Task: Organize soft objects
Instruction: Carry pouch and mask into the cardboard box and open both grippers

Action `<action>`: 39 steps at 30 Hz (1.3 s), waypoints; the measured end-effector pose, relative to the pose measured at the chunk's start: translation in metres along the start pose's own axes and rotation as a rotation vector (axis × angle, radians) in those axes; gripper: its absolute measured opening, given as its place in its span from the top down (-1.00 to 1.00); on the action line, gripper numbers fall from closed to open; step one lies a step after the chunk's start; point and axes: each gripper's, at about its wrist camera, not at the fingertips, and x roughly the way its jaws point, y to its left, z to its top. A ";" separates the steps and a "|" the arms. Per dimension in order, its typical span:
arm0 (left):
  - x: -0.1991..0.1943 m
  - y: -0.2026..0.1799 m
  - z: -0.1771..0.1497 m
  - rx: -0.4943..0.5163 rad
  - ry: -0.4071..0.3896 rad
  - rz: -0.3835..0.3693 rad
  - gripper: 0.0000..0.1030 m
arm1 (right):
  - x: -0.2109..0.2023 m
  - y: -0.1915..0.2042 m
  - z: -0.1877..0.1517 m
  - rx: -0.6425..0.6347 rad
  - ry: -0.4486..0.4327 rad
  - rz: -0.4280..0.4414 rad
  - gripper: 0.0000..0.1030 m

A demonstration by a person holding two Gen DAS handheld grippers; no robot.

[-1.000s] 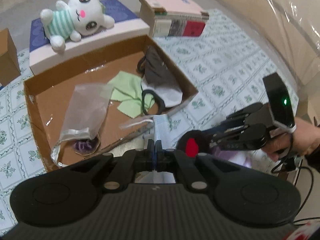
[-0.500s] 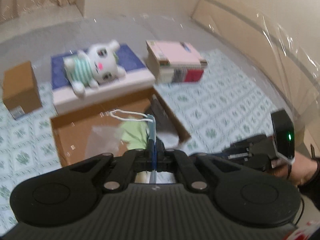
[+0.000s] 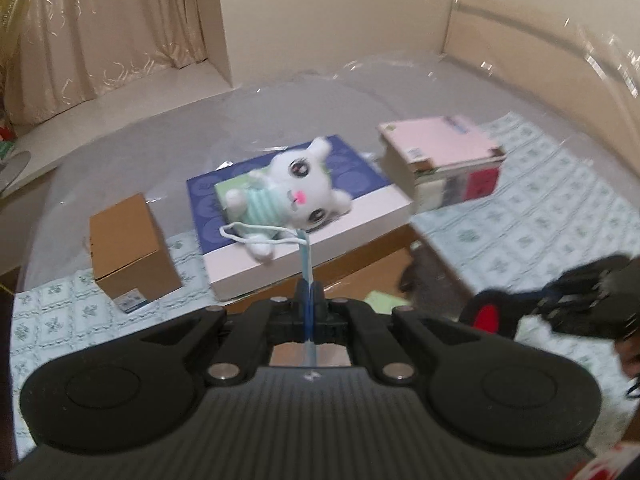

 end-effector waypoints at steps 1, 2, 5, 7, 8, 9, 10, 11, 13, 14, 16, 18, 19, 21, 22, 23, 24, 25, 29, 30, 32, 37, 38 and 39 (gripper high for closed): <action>0.010 0.002 -0.003 0.004 0.009 0.004 1.00 | 0.004 0.000 0.003 0.001 -0.004 -0.003 0.83; 0.018 0.003 -0.006 0.005 0.016 0.006 1.00 | 0.010 0.000 0.007 -0.001 -0.008 -0.006 0.83; 0.048 0.006 -0.016 0.011 0.044 -0.003 1.00 | 0.024 0.001 0.014 -0.007 -0.008 -0.012 0.83; 0.066 0.007 -0.023 0.005 0.067 -0.021 1.00 | 0.034 0.002 0.016 -0.012 -0.002 -0.016 0.83; 0.075 0.006 -0.027 0.002 0.076 -0.030 1.00 | 0.039 0.003 0.016 -0.013 0.003 -0.016 0.83; 0.082 0.006 -0.029 0.001 0.082 -0.036 1.00 | 0.044 0.003 0.016 -0.014 0.008 -0.016 0.83; 0.090 0.005 -0.033 -0.002 0.088 -0.044 1.00 | 0.049 0.003 0.016 -0.015 0.013 -0.016 0.83; 0.095 0.004 -0.036 -0.003 0.092 -0.048 1.00 | 0.053 0.004 0.015 -0.015 0.017 -0.016 0.83; 0.108 0.002 -0.041 -0.008 0.105 -0.057 1.00 | 0.060 0.004 0.013 -0.013 0.024 -0.016 0.83; 0.113 0.001 -0.044 -0.014 0.112 -0.066 0.99 | 0.063 0.005 0.012 -0.012 0.028 -0.016 0.83; 0.122 0.001 -0.048 -0.021 0.128 -0.077 0.92 | 0.068 0.005 0.010 -0.012 0.034 -0.020 0.83; 0.124 0.001 -0.052 -0.023 0.136 -0.086 0.80 | 0.072 0.004 0.009 -0.010 0.041 -0.023 0.83; 0.124 0.002 -0.053 -0.024 0.136 -0.088 0.65 | 0.073 0.004 0.009 -0.009 0.043 -0.025 0.83; 0.119 0.006 -0.055 -0.029 0.127 -0.094 0.56 | 0.075 0.002 0.008 -0.006 0.046 -0.028 0.83; 0.116 0.009 -0.055 -0.036 0.123 -0.094 0.56 | 0.075 0.001 0.008 -0.004 0.047 -0.030 0.83; 0.113 0.011 -0.055 -0.040 0.120 -0.094 0.56 | 0.076 0.000 0.007 -0.001 0.048 -0.032 0.83; 0.109 0.013 -0.055 -0.043 0.114 -0.093 0.56 | 0.076 0.000 0.008 0.003 0.048 -0.034 0.83; 0.105 0.016 -0.056 -0.047 0.109 -0.090 0.56 | 0.076 0.000 0.008 0.007 0.047 -0.035 0.83; 0.091 0.025 -0.062 -0.063 0.097 -0.079 0.56 | 0.075 -0.003 0.008 0.039 0.040 -0.027 0.83; 0.089 0.026 -0.064 -0.066 0.095 -0.077 0.56 | 0.074 -0.003 0.008 0.043 0.039 -0.027 0.83; 0.085 0.028 -0.068 -0.072 0.094 -0.076 0.56 | 0.074 -0.002 0.008 0.044 0.036 -0.029 0.83; 0.084 0.028 -0.080 -0.089 0.092 -0.081 0.55 | 0.080 -0.005 0.008 0.082 0.054 0.019 0.82; 0.085 0.028 -0.083 -0.093 0.093 -0.080 0.55 | 0.081 -0.005 0.008 0.088 0.058 0.022 0.82; 0.085 0.028 -0.085 -0.095 0.095 -0.076 0.54 | 0.082 -0.005 0.008 0.087 0.055 0.017 0.79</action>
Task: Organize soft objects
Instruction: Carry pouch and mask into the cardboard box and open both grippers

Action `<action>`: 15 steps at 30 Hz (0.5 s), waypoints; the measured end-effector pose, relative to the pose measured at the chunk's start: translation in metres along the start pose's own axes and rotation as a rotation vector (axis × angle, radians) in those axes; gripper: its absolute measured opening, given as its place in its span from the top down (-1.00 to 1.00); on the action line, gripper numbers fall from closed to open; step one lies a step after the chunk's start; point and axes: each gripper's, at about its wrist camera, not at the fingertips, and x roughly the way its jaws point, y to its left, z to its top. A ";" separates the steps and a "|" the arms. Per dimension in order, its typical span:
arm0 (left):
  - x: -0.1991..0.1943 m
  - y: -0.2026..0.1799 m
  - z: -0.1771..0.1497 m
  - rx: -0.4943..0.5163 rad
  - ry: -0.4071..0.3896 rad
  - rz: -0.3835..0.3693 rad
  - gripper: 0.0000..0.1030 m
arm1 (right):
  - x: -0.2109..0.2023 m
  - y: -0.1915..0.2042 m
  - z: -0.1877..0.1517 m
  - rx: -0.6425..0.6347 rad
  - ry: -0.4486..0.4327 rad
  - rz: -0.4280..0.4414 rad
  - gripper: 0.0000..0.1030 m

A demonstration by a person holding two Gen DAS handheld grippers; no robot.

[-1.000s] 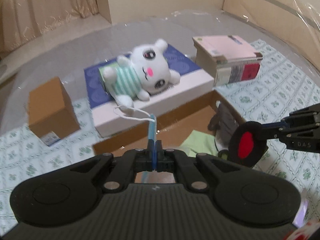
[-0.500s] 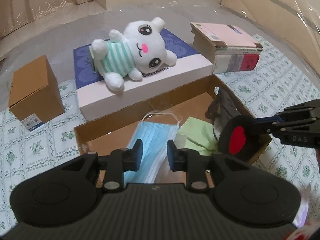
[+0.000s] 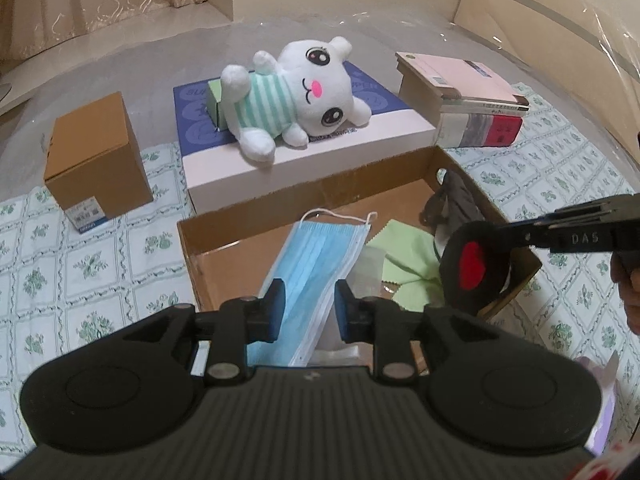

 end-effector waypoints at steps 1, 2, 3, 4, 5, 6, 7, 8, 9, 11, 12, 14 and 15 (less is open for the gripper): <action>0.001 0.000 -0.002 -0.001 0.001 0.005 0.49 | 0.000 0.000 0.000 -0.004 -0.007 -0.007 0.71; 0.001 0.000 -0.004 -0.001 0.002 0.010 0.42 | 0.000 0.000 -0.001 -0.005 -0.015 -0.013 0.66; 0.001 0.000 -0.005 -0.001 0.002 0.014 0.38 | -0.001 -0.002 -0.001 -0.002 -0.023 -0.014 0.54; 0.000 -0.001 -0.007 0.000 0.001 0.018 0.28 | -0.003 -0.003 -0.001 0.000 -0.029 -0.014 0.37; -0.001 -0.001 -0.009 0.001 -0.001 0.022 0.22 | -0.004 -0.004 -0.002 0.003 -0.036 -0.019 0.29; -0.002 -0.001 -0.010 0.003 -0.004 0.028 0.09 | -0.007 -0.005 -0.002 0.006 -0.045 -0.025 0.20; -0.004 -0.002 -0.012 0.005 -0.008 0.034 -0.05 | -0.010 -0.006 -0.002 0.009 -0.052 -0.027 0.18; -0.007 -0.002 -0.013 0.006 -0.015 0.040 -0.20 | -0.013 -0.007 -0.003 0.013 -0.057 -0.030 0.18; -0.011 -0.003 -0.015 0.011 -0.025 0.052 -0.26 | -0.017 -0.009 -0.003 0.020 -0.062 -0.033 0.17; -0.018 -0.006 -0.018 0.023 -0.046 0.078 -0.41 | -0.025 -0.010 -0.005 0.026 -0.065 -0.030 0.16; -0.023 -0.006 -0.020 0.022 -0.055 0.087 -0.47 | -0.030 -0.009 -0.007 0.019 -0.066 -0.028 0.15; -0.034 -0.007 -0.023 0.008 -0.074 0.095 -0.67 | -0.041 -0.005 -0.013 -0.007 -0.067 -0.033 0.12; -0.040 -0.008 -0.025 0.002 -0.085 0.098 -0.70 | -0.048 -0.002 -0.017 -0.027 -0.069 -0.035 0.07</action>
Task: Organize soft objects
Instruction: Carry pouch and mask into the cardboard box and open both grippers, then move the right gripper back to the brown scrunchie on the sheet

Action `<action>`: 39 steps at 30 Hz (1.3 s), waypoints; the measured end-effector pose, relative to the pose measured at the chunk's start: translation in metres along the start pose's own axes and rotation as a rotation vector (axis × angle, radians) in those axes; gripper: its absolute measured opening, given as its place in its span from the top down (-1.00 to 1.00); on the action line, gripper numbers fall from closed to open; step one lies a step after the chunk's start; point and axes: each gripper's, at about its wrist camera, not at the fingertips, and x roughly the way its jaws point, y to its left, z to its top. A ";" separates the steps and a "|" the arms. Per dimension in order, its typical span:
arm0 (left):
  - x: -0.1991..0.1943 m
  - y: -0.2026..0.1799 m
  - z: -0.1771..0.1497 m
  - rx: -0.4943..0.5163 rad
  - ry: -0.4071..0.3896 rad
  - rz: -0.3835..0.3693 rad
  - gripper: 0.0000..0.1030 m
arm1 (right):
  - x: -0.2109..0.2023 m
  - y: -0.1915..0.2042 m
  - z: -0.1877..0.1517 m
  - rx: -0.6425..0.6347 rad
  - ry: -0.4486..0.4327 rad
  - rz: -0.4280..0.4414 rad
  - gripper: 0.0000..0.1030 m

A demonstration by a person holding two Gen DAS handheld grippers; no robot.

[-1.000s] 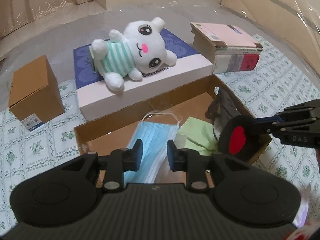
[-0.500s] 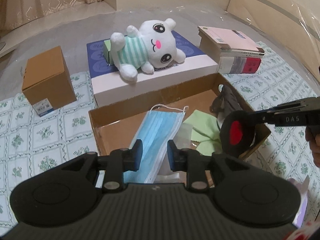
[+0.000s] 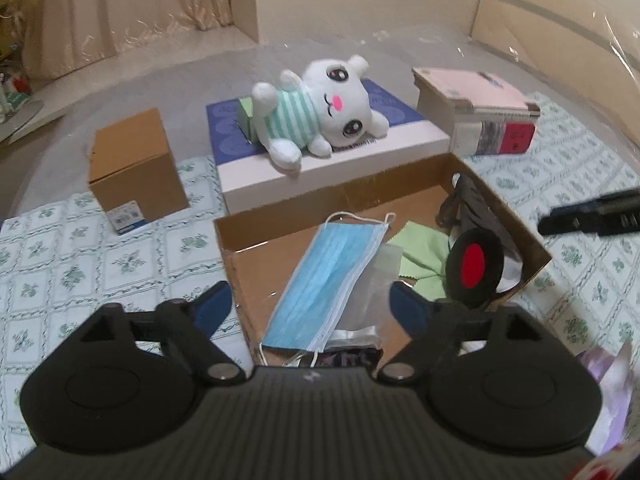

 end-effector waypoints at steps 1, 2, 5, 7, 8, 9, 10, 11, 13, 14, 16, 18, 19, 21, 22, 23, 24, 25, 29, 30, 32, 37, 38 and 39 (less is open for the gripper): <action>-0.007 -0.001 -0.002 -0.003 -0.011 0.005 -0.76 | -0.006 0.003 -0.004 -0.018 -0.001 -0.001 0.01; -0.015 -0.002 -0.003 -0.002 -0.020 0.011 -0.83 | -0.013 0.005 -0.008 -0.032 -0.002 -0.003 -0.02; -0.038 -0.005 -0.007 -0.014 -0.050 0.024 -0.94 | -0.029 0.013 -0.022 -0.067 0.006 -0.012 -0.12; -0.057 -0.005 -0.011 -0.046 -0.077 0.010 -0.99 | -0.041 0.016 -0.032 -0.093 0.011 -0.017 -0.17; -0.068 -0.005 -0.014 -0.063 -0.092 0.003 -0.99 | -0.046 0.018 -0.037 -0.106 0.015 -0.023 -0.18; -0.077 -0.006 -0.017 -0.075 -0.104 -0.003 -0.99 | -0.052 0.018 -0.043 -0.119 0.018 -0.031 -0.19; -0.089 -0.006 -0.021 -0.093 -0.125 -0.008 -0.99 | -0.057 0.018 -0.048 -0.126 0.021 -0.038 -0.20; -0.099 -0.006 -0.024 -0.105 -0.145 -0.013 -0.99 | -0.063 0.018 -0.054 -0.132 0.024 -0.047 -0.20; -0.121 -0.010 -0.034 -0.121 -0.189 -0.016 -0.99 | -0.075 0.017 -0.065 -0.133 0.023 -0.059 -0.20; -0.131 -0.011 -0.038 -0.127 -0.203 -0.013 -0.99 | -0.080 0.016 -0.070 -0.130 0.023 -0.060 -0.20; -0.147 -0.015 -0.048 -0.132 -0.226 -0.009 -0.99 | -0.091 0.014 -0.079 -0.117 0.025 -0.062 -0.20; -0.163 -0.018 -0.059 -0.148 -0.244 -0.006 -0.99 | -0.101 0.014 -0.087 -0.112 0.027 -0.065 -0.20; -0.169 -0.020 -0.065 -0.158 -0.247 -0.008 -0.99 | -0.106 0.015 -0.090 -0.112 0.027 -0.067 -0.20; -0.181 -0.025 -0.077 -0.168 -0.253 -0.010 -0.99 | -0.115 0.017 -0.096 -0.114 0.024 -0.067 -0.20; -0.187 -0.028 -0.083 -0.171 -0.262 -0.002 -0.99 | -0.119 0.019 -0.099 -0.115 0.021 -0.065 -0.20; -0.192 -0.031 -0.089 -0.173 -0.269 0.006 -0.99 | -0.124 0.020 -0.101 -0.115 0.016 -0.062 -0.20; -0.197 -0.036 -0.095 -0.182 -0.283 0.018 -0.99 | -0.128 0.022 -0.103 -0.115 0.015 -0.061 -0.20; -0.201 -0.040 -0.101 -0.189 -0.297 0.028 -0.99 | -0.132 0.024 -0.106 -0.115 0.014 -0.061 -0.20; -0.209 -0.068 -0.122 -0.112 -0.303 0.043 -0.97 | -0.144 0.029 -0.114 -0.125 0.009 -0.065 -0.20; -0.210 -0.075 -0.126 -0.090 -0.302 0.041 -0.94 | -0.147 0.029 -0.116 -0.125 0.008 -0.069 -0.20; -0.210 -0.089 -0.134 -0.055 -0.294 0.023 -0.86 | -0.152 0.029 -0.118 -0.124 0.005 -0.070 -0.20; -0.203 -0.111 -0.146 -0.009 -0.267 -0.025 -0.84 | -0.158 0.026 -0.124 -0.131 0.014 -0.084 -0.20; -0.201 -0.114 -0.146 -0.009 -0.263 -0.031 -0.84 | -0.158 0.024 -0.125 -0.132 0.017 -0.087 -0.20; -0.198 -0.115 -0.145 -0.008 -0.256 -0.032 -0.84 | -0.159 0.023 -0.125 -0.131 0.020 -0.090 -0.20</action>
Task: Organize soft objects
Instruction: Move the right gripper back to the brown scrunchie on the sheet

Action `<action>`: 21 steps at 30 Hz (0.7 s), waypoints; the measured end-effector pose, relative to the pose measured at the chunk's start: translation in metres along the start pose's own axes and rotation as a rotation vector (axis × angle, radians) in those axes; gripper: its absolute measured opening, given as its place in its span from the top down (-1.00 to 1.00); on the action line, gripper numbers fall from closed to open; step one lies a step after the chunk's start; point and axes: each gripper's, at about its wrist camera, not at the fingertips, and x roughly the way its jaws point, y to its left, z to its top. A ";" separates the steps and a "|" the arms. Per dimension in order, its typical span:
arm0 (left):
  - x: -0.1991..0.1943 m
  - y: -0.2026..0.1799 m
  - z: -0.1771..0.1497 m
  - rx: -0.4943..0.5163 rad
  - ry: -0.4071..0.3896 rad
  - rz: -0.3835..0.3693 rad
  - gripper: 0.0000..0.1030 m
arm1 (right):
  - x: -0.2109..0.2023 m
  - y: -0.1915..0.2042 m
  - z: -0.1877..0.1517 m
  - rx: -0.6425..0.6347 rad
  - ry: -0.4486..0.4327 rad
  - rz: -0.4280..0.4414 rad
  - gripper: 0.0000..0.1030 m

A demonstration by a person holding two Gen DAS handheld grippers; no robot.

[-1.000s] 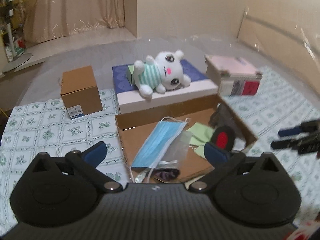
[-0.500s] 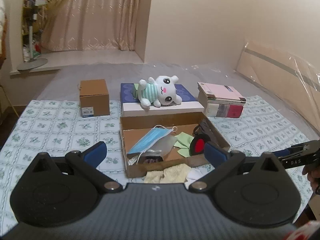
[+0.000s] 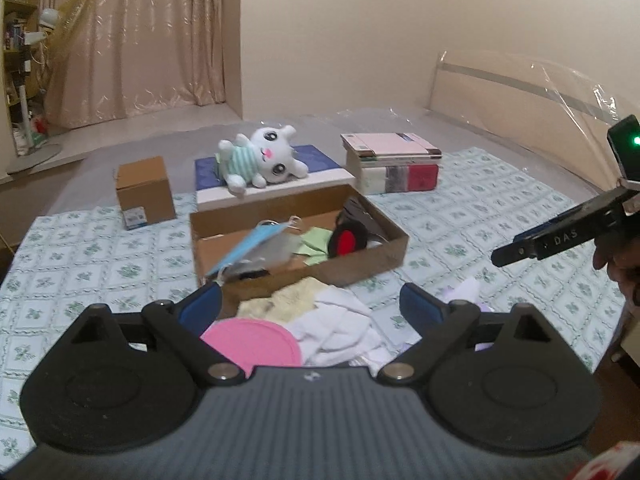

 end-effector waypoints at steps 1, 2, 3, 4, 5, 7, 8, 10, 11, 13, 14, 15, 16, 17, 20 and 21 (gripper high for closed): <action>0.003 -0.002 0.000 0.005 0.011 0.000 -0.84 | 0.000 -0.001 0.000 0.000 0.003 -0.001 -0.20; 0.005 -0.004 0.001 0.014 0.022 -0.005 -0.84 | 0.001 -0.003 0.000 -0.001 0.006 -0.004 -0.20; 0.009 -0.005 0.002 0.024 0.036 -0.014 -0.84 | 0.001 -0.004 0.000 -0.003 0.009 -0.005 -0.20; 0.012 -0.006 0.003 0.029 0.051 -0.017 -0.84 | 0.002 -0.006 0.000 -0.006 0.013 -0.007 -0.20; 0.016 -0.006 0.004 0.034 0.065 -0.018 -0.84 | 0.003 -0.007 0.001 -0.008 0.018 -0.010 -0.20; 0.024 -0.007 0.007 0.051 0.090 -0.024 -0.84 | 0.006 -0.011 0.003 -0.011 0.030 -0.013 -0.20; 0.028 -0.007 0.008 0.067 0.101 -0.025 -0.84 | 0.008 -0.012 0.005 -0.014 0.038 -0.015 -0.20; 0.035 -0.009 0.010 0.113 0.128 -0.020 -0.84 | 0.012 -0.014 0.007 -0.022 0.049 -0.019 -0.20; 0.039 -0.010 0.010 0.139 0.139 -0.019 -0.84 | 0.014 -0.015 0.009 -0.027 0.054 -0.019 -0.20; 0.048 -0.011 0.012 0.188 0.167 -0.020 -0.84 | 0.019 -0.017 0.012 -0.035 0.069 -0.019 -0.20; 0.052 -0.011 0.013 0.210 0.182 -0.022 -0.84 | 0.022 -0.018 0.013 -0.038 0.076 -0.018 -0.20; 0.057 -0.012 0.014 0.229 0.193 -0.023 -0.84 | 0.025 -0.019 0.015 -0.041 0.085 -0.014 -0.20; 0.062 -0.012 0.016 0.249 0.208 -0.024 -0.84 | 0.029 -0.021 0.017 -0.043 0.095 -0.009 -0.20; 0.067 -0.013 0.018 0.265 0.222 -0.027 -0.84 | 0.032 -0.021 0.019 -0.045 0.103 -0.007 -0.20; 0.080 -0.012 0.022 0.284 0.253 -0.040 -0.83 | 0.040 -0.023 0.023 -0.058 0.123 -0.010 -0.20; 0.083 -0.012 0.024 0.286 0.264 -0.043 -0.83 | 0.043 -0.023 0.025 -0.063 0.127 -0.012 -0.20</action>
